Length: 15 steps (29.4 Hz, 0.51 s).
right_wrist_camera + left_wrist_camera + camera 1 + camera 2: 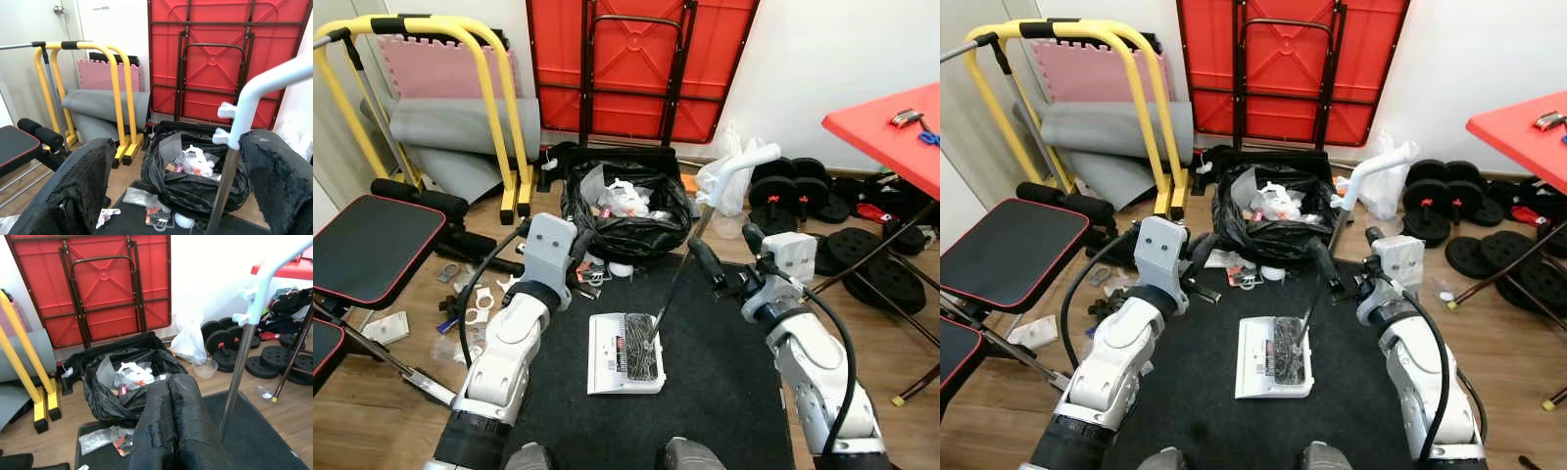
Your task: Sweep floor
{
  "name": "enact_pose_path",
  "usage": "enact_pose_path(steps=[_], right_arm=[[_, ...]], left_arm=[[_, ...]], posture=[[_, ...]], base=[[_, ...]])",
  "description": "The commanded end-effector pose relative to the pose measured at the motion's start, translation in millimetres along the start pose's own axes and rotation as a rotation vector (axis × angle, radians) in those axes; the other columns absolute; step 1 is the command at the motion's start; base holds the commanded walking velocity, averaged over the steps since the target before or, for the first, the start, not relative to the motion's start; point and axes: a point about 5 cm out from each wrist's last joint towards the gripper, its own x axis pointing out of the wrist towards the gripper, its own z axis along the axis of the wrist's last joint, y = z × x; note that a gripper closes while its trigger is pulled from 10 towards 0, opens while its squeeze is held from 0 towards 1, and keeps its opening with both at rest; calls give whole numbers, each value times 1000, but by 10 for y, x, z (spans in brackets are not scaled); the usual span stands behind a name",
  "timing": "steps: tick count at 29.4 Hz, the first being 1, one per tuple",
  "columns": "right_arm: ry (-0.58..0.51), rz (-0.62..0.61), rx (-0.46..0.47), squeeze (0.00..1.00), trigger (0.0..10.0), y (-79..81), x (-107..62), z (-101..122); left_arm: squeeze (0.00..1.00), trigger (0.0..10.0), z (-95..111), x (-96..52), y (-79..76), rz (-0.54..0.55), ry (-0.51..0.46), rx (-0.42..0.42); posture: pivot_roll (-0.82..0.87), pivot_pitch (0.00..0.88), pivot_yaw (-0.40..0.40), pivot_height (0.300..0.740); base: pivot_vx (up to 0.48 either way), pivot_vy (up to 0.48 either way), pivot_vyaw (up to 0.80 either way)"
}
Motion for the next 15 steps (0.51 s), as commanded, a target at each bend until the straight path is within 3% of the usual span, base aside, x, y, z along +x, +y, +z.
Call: enact_pose_path(steps=[1,15], right_arm=[[12,0,-11,0,10000,-2,-10,-33],[18,2,-12,0,10000,6,2,-32]], left_arm=[[0,10000,-47,2,-46,-34,32,11],[0,10000,-64,25,17,-18,62,-28]], posture=[[-212,0,-117,730],[-215,0,-109,740]], base=[[0,0,0],[0,0,0]])
